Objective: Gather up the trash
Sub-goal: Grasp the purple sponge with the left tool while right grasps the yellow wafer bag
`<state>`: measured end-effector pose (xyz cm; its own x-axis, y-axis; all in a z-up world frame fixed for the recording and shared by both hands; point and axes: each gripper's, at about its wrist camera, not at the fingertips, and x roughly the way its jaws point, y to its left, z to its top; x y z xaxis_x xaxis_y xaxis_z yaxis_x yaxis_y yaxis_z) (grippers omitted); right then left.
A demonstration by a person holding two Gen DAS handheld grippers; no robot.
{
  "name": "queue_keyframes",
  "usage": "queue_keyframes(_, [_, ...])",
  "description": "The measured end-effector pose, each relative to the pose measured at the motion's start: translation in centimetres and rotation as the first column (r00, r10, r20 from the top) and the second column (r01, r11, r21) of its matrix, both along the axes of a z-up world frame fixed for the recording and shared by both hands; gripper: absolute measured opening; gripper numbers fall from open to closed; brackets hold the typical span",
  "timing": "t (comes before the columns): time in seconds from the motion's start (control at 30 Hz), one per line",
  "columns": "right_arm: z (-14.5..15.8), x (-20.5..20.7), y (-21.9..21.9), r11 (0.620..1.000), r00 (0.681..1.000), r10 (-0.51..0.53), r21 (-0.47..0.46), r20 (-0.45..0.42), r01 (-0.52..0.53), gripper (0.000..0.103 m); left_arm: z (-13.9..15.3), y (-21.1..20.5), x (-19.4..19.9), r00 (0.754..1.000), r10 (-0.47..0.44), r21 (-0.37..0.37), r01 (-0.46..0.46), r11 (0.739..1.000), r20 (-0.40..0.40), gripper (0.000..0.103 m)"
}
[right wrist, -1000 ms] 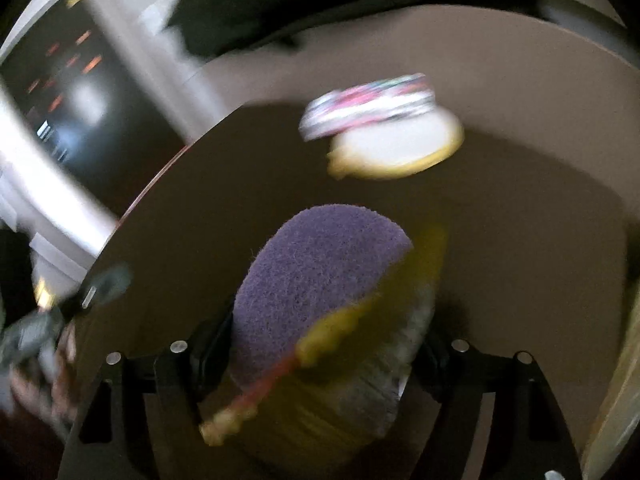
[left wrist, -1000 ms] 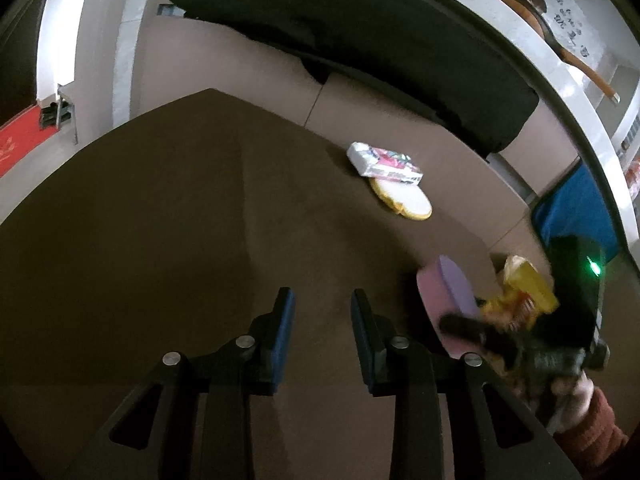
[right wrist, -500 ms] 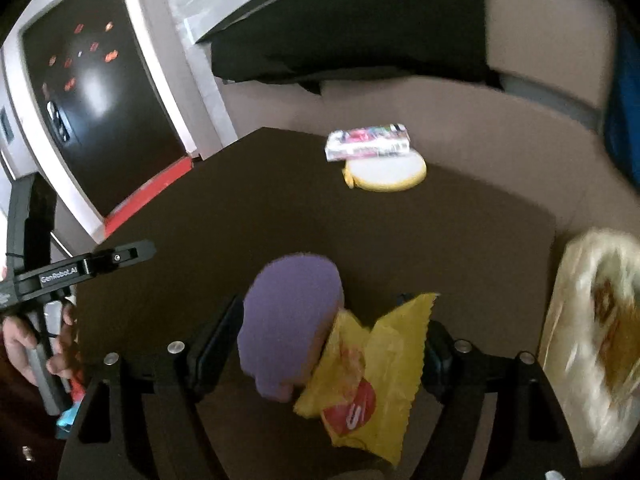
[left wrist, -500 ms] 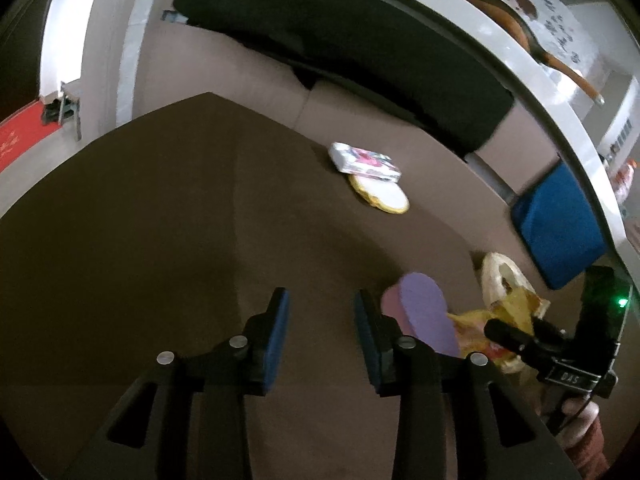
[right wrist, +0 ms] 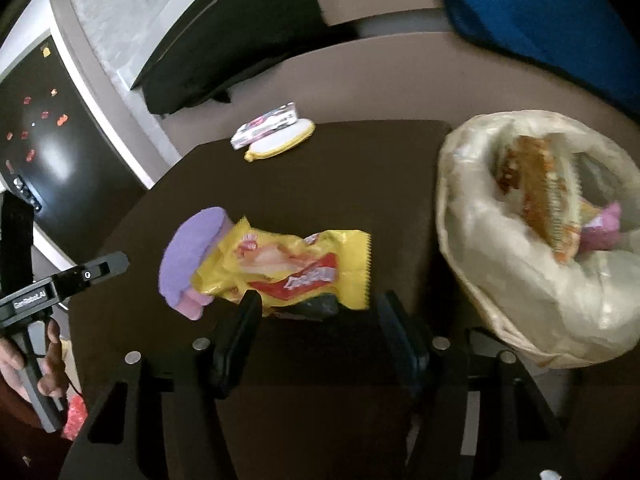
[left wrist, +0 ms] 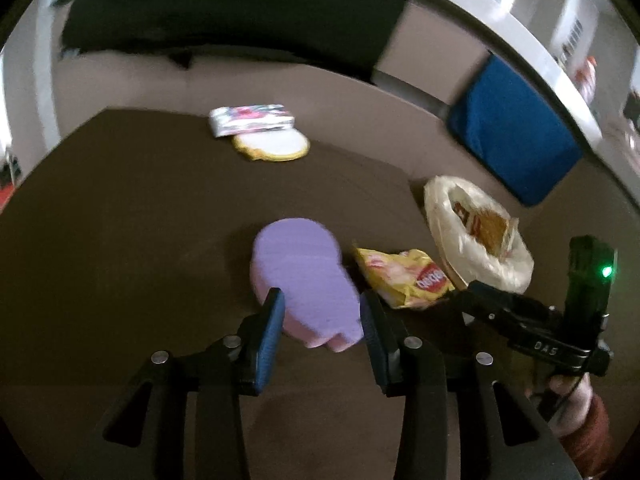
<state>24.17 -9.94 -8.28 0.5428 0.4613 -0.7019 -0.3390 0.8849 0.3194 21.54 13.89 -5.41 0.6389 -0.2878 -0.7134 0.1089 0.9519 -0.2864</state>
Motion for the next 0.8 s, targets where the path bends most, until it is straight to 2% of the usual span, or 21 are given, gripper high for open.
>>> queue_keyframes(0.1, [0.0, -0.3, -0.9, 0.999, 1.0, -0.014, 0.034, 0.011, 0.014, 0.059, -0.2, -1.7, 0.1, 0.999, 0.012, 0.096, -0.015, 0.995, 0.031, 0.04])
queue_keyframes(0.4, [0.2, -1.4, -2.7, 0.997, 0.997, -0.056, 0.063, 0.061, 0.053, 0.067, -2.8, -2.8, 1.6, 0.998, 0.055, 0.258, -0.063, 0.964, 0.037, 0.043])
queue_keyframes(0.47, [0.3, -1.4, -2.6, 0.997, 0.997, -0.034, 0.074, 0.069, 0.029, 0.068, -2.9, -2.3, 1.6, 0.997, 0.064, 0.257, -0.075, 0.963, 0.05, 0.043])
queue_keyframes(0.57, [0.5, -1.4, -1.0, 0.995, 0.993, 0.085, 0.053, 0.086, -0.09, 0.074, -3.0, -0.9, 2.1, 0.995, 0.084, 0.244, -0.094, 0.965, 0.051, 0.043])
queue_keyframes(0.7, [0.8, -1.4, 2.3, 0.974, 0.965, 0.215, -0.106, 0.147, -0.201, 0.074, -3.0, 1.1, 2.9, 0.993, 0.115, 0.171, -0.118, 0.978, 0.029, 0.046])
queue_keyframes(0.8, [0.8, -0.8, 4.3, 0.947, 0.941, 0.291, -0.19, 0.173, -0.258, 0.074, -3.0, 3.0, 3.1, 0.989, 0.144, 0.071, -0.143, 0.987, -0.012, 0.045])
